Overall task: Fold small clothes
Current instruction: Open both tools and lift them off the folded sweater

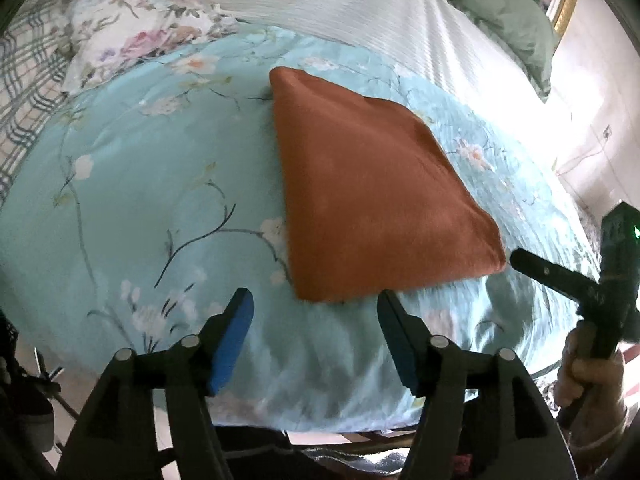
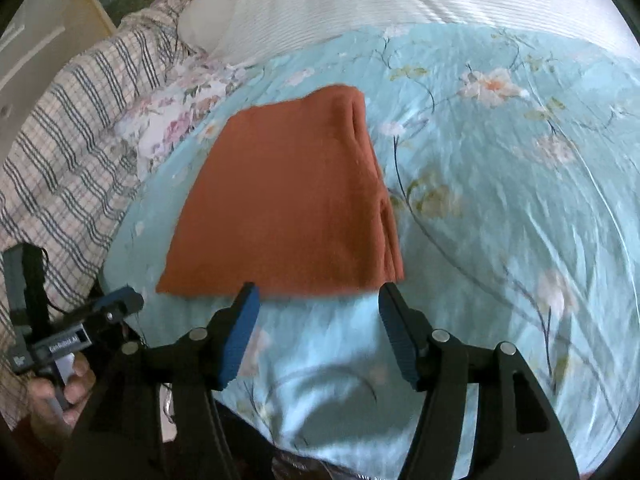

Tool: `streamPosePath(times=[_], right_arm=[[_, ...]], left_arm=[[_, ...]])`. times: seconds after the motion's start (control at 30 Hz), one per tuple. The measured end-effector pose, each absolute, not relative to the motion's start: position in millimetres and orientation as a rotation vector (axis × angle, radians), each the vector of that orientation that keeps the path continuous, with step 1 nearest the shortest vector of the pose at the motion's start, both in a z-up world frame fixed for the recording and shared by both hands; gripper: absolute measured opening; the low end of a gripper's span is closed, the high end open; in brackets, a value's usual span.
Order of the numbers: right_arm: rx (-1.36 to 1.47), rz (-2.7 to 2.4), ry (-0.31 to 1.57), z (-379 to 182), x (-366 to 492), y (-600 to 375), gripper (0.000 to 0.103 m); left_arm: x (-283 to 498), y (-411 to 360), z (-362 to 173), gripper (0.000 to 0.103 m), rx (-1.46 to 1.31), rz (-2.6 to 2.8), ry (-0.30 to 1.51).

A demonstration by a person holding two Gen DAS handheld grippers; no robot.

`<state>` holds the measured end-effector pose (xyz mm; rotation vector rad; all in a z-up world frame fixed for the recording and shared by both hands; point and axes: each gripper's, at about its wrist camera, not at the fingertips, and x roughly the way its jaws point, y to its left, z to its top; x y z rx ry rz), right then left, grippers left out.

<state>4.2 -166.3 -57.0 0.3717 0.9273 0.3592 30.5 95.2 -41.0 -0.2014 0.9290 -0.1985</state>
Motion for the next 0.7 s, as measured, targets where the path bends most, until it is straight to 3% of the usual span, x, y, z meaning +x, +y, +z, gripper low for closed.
streamPosePath(times=[0.33, 0.53, 0.7], right_arm=[[0.361, 0.370, 0.928, -52.9, 1.4, -168.5, 0.064], [0.418, 0.371, 0.909, -52.0, 66.1, -183.9, 0.063], [0.462, 0.379, 0.916, -56.8, 136.7, -185.7, 0.058]], left_arm=[[14.0, 73.6, -39.4, 0.076, -0.065, -0.202, 0.916], [50.4, 82.0, -33.4, 0.076, -0.080, -0.179, 0.917], [105.2, 97.0, -31.5, 0.076, -0.167, -0.163, 0.926]])
